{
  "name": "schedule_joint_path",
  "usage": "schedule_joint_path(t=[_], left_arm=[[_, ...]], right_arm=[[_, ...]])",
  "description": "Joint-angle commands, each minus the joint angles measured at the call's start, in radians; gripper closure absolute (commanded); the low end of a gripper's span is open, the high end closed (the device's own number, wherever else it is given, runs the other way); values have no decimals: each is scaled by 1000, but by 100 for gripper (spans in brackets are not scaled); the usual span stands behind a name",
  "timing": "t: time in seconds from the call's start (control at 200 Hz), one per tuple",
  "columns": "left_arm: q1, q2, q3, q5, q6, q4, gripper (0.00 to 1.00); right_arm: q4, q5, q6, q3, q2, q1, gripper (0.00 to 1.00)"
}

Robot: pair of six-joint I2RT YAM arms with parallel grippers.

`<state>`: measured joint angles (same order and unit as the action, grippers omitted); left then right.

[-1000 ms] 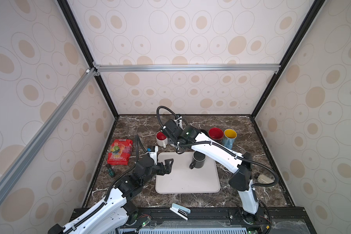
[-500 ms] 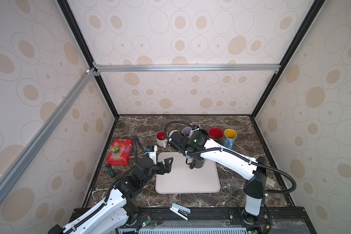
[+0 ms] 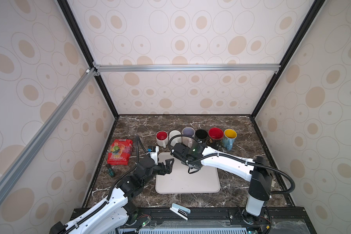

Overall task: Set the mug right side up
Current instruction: 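Lower the right gripper onto the upside-down black mug's base and close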

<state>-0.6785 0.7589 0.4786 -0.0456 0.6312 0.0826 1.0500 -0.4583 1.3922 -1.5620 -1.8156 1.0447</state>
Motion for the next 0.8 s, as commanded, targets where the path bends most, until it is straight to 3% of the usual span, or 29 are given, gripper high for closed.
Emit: schedule_joint_path(t=[0.0,0.445,0.795], left_arm=[[10,-7,2,9,-4,-22,0],[12,26,-17,36,-6,-56,0],[12,33,-13,36,-13,-64,0]], right_arm=[[-35,4,34,33,36,6,48],[-122,44,32,120,7,-36,49],[-179,29,16,201,-6,-71,58]])
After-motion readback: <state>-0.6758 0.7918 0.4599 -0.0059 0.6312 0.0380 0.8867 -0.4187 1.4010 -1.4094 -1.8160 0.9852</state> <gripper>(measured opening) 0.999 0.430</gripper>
